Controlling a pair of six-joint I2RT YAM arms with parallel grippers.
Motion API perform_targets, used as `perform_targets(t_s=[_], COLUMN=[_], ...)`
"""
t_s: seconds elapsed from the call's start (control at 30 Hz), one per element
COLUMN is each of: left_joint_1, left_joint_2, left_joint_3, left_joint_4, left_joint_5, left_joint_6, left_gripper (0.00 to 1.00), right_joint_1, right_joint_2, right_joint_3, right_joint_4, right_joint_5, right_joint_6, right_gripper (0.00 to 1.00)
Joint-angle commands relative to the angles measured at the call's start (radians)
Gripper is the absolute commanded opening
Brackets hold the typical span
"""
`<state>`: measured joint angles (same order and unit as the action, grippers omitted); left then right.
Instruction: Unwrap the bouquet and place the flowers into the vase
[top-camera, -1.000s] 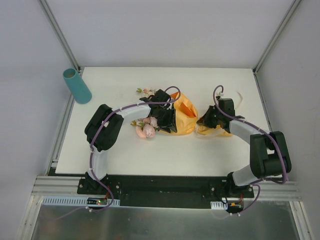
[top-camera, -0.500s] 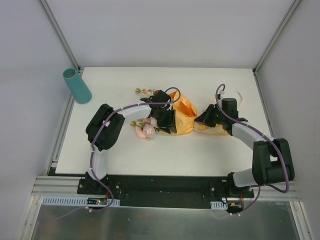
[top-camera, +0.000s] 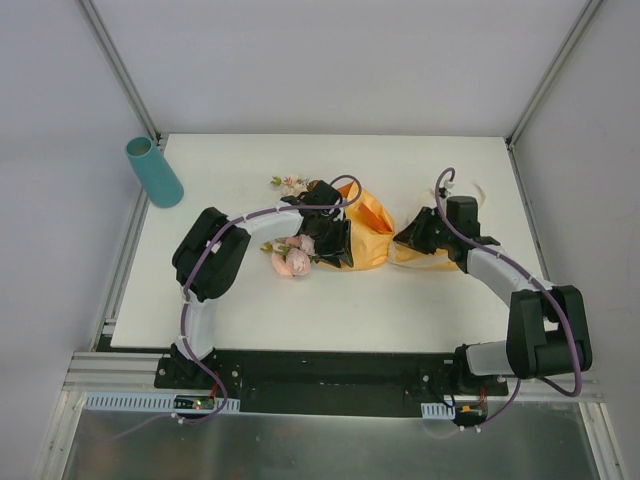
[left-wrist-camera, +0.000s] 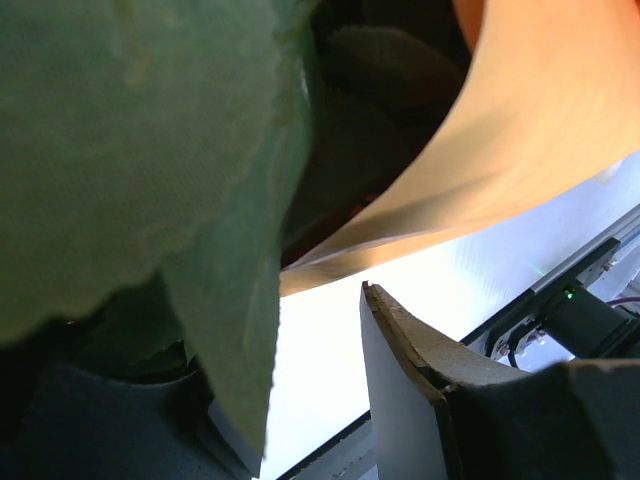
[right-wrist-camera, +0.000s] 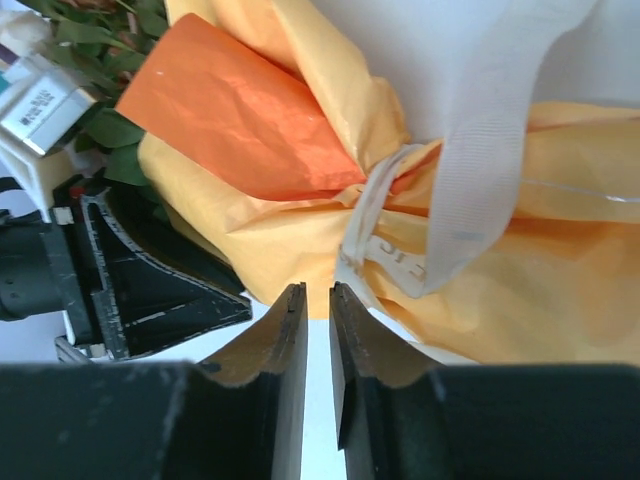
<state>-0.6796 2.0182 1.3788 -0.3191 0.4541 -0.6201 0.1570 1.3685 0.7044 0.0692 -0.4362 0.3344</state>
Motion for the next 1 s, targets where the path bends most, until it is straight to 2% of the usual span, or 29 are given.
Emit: perform_targets(t_s=[0.0, 0.13, 0.2, 0.27, 0.5, 0.97], left_joint_1=[0.002, 0.000, 0.000, 0.000, 0.000, -0.001], left_joint_2=[-0.001, 0.001, -0.001, -0.004, -0.006, 0.001], left_joint_3=[0.003, 0.006, 0.006, 0.006, 0.006, 0.016], left_joint_4=[-0.018, -0.018, -0.018, -0.018, -0.018, -0.018], left_joint_5=[-0.020, -0.017, -0.015, -0.017, -0.015, -0.014], left_joint_6=[-0.007, -0.009, -0.010, -0.010, -0.009, -0.015], left_gripper=[0.41, 0.41, 0.41, 0.41, 0.41, 0.41], right_joint_1=[-0.005, -0.004, -0.005, -0.005, -0.002, 0.019], right_joint_2=[0.009, 0.047, 0.066, 0.081, 0.106, 0.199], right_joint_3=[0.026, 0.047, 0.052, 0.050, 0.072, 0.125], right_joint_4=[-0.058, -0.060, -0.063, -0.063, -0.065, -0.052], right_joint_5=[0.045, -0.002, 0.005, 0.022, 0.044, -0.088], right_joint_6=[-0.075, -0.110, -0.120, -0.129, -0.152, -0.129], right_gripper=[0.23, 0.28, 0.28, 0.22, 0.27, 0.30])
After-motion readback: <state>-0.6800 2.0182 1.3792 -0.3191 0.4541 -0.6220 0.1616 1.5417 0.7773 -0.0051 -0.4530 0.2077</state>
